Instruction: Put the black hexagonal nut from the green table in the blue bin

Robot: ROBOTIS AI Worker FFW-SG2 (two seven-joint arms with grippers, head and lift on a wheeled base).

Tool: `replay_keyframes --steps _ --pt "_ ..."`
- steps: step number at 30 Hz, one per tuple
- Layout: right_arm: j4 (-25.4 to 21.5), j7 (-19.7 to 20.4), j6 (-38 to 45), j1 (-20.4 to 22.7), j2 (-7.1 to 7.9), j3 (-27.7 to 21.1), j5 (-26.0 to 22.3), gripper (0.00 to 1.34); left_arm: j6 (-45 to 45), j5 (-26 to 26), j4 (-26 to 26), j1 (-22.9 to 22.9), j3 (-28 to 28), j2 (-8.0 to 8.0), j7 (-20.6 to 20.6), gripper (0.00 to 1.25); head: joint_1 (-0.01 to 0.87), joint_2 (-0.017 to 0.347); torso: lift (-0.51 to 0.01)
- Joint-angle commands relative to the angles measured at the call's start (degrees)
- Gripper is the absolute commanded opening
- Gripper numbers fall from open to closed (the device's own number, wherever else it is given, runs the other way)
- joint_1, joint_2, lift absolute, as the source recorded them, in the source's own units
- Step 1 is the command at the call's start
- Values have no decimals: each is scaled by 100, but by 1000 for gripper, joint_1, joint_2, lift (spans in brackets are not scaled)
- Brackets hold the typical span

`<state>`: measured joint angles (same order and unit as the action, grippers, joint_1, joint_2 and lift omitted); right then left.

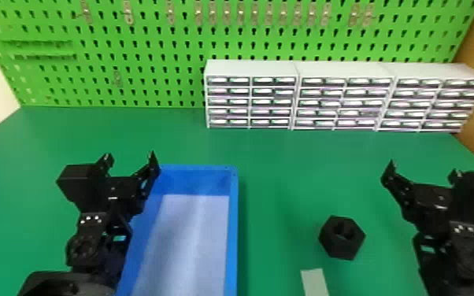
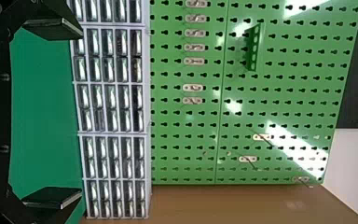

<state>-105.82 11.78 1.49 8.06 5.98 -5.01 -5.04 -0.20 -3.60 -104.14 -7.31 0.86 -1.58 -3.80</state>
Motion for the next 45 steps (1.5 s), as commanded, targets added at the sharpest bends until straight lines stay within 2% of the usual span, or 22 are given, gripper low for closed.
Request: replay_keyframes --steps 1,13,24,30,34,37,45 --pt "0 0 0 11 26 9 -41 1218 -7 9 -1 -25 -16 0 -42 876 657 57 -95" --pt "-106 0 62 90 105 -26 -164 1218 -16 9 -1 -42 -68 0 -130 876 657 57 -95" --pt "-158 0 97 126 88 -62 -164 1220 -33 9 -1 -42 -95 0 -139 876 657 57 -95" --pt "-343 -18 422 143 114 -88 -243 1212 -51 9 -1 -42 -104 0 -139 876 657 57 -95" --pt "-703 -264 1160 152 123 -229 -270 1209 -51 9 -1 -42 -104 0 -139 876 657 57 -95" --pt "-984 -677 1846 64 114 -404 -279 1212 -51 9 -1 -51 -104 0 -139 876 657 57 -95" --pt "-1345 -1731 3164 -243 105 -730 -191 1210 -68 9 -1 -60 -121 0 -139 876 657 57 -95"
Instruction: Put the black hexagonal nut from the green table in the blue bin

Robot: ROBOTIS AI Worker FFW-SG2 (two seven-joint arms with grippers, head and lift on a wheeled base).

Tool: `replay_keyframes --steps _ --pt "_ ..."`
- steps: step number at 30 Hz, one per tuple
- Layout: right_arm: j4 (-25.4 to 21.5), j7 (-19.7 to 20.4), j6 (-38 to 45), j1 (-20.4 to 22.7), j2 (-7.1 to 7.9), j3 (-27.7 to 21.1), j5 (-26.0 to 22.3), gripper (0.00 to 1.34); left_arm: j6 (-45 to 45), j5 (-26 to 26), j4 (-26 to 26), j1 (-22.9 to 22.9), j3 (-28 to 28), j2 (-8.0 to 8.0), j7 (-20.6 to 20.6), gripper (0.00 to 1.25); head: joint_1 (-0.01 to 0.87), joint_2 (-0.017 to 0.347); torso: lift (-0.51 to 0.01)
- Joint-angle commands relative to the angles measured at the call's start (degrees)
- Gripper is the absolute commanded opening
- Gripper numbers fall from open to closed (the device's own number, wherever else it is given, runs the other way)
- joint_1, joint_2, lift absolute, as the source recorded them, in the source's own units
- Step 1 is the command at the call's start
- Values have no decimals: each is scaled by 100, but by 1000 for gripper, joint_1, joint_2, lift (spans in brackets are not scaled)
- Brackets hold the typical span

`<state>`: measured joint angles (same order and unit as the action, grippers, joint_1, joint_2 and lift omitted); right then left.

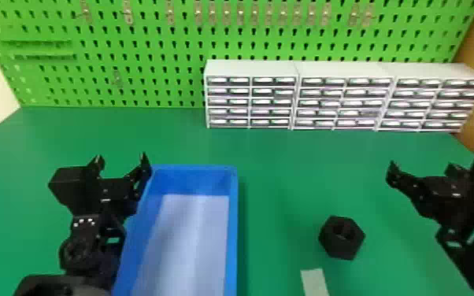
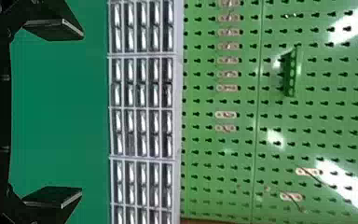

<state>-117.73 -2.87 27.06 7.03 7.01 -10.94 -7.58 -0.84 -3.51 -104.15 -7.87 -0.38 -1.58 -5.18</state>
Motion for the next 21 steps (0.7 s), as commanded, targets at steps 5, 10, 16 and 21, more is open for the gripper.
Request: replay_keyframes --steps 5,10,16,21 --pt "-276 -952 1337 -351 11 -313 170 1209 -4 0 0 -4 -6 0 0 876 657 57 -95" --pt "-241 -2016 2014 -650 81 -453 512 1209 -4 35 0 5 -14 0 -18 876 657 57 -95" --pt "-232 -3273 2893 -1011 301 -198 1453 1209 -4 35 0 5 -23 0 -36 876 657 57 -95" --pt "-232 -3870 3271 -1160 336 4 2094 1209 -4 44 0 14 -14 0 -36 876 657 57 -95"
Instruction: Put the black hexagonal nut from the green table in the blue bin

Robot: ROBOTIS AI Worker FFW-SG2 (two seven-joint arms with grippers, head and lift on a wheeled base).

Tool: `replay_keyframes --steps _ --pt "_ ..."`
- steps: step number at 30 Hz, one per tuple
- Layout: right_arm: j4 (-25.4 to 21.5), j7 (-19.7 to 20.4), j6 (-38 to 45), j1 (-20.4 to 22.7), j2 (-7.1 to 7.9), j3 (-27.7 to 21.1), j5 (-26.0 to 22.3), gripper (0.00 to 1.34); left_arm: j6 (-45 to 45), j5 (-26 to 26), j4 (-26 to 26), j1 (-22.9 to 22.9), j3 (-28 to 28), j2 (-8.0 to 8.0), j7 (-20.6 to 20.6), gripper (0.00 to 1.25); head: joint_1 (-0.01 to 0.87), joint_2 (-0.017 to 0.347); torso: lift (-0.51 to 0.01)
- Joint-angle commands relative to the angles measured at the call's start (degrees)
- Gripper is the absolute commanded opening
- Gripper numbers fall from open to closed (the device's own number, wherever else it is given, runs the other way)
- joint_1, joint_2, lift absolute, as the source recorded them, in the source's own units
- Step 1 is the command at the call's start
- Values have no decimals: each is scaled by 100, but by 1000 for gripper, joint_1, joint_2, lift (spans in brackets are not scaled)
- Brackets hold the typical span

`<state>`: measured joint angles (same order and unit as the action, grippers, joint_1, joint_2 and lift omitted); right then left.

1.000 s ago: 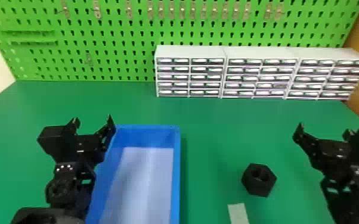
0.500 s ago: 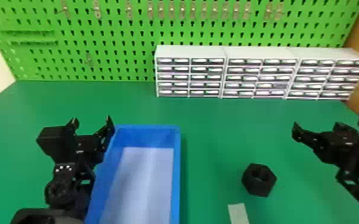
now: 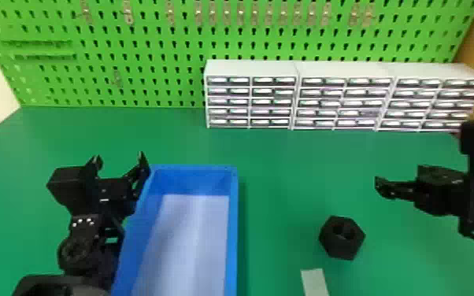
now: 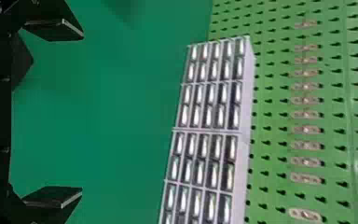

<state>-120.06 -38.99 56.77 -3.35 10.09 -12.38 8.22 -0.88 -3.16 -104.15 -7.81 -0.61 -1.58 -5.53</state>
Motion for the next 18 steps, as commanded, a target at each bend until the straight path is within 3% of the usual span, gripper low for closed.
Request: replay_keyframes --steps 1,10,18 --pt "0 -364 361 -139 19 166 637 1209 1 17 0 16 8 0 -1 876 657 57 -95" --pt "167 -1559 862 -324 81 412 1754 1209 1 26 0 25 -1 0 -9 876 657 57 -95" --pt "545 -2086 862 -359 81 473 1991 1209 -8 53 18 25 -18 0 -9 876 657 57 -95"
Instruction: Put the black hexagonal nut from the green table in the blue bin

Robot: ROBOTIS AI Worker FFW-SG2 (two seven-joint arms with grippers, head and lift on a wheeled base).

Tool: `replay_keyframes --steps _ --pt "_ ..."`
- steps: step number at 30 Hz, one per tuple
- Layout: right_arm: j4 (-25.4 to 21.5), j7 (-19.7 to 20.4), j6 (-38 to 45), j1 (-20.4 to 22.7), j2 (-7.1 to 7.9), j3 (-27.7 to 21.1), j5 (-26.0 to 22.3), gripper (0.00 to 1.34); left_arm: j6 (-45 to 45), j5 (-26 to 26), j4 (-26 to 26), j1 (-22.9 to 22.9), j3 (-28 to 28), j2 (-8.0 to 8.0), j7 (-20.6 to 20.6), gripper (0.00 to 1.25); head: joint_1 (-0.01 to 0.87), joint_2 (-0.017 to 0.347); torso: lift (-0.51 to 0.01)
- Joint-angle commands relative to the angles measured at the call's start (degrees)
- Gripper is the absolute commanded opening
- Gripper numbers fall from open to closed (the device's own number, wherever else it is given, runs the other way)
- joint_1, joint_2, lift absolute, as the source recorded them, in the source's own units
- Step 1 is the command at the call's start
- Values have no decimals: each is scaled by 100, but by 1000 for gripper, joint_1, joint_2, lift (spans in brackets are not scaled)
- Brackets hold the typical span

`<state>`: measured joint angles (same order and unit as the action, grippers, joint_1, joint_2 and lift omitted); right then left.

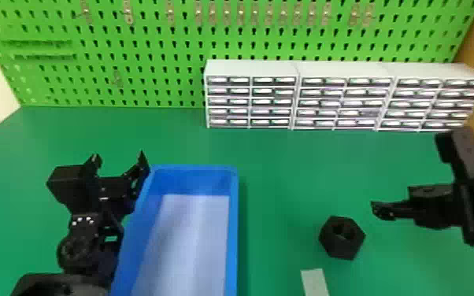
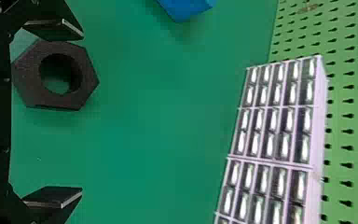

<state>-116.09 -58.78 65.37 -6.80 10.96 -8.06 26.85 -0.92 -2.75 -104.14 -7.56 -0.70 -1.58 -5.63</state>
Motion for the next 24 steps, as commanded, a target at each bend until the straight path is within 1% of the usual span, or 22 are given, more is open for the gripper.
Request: replay_keyframes --steps 1,6,12,16,21,24 --pt "175 -169 2 -23 3 50 189 1209 -4 11 17 0 0 0 0 876 657 57 -95" --pt "289 -486 2 -76 -6 138 470 1209 5 20 17 9 0 0 0 876 657 57 -95" --pt "359 -996 20 -147 3 305 1077 1209 5 20 26 18 9 0 0 876 657 57 -95" --pt "429 -1277 64 -164 20 393 1305 1209 -4 20 26 18 9 0 0 876 657 57 -95" --pt "473 -1523 116 -199 29 490 1613 1209 -4 20 26 18 9 0 0 876 657 57 -95" --pt "544 -1637 116 -226 29 525 1692 1209 -4 20 26 9 9 0 0 876 657 57 -95"
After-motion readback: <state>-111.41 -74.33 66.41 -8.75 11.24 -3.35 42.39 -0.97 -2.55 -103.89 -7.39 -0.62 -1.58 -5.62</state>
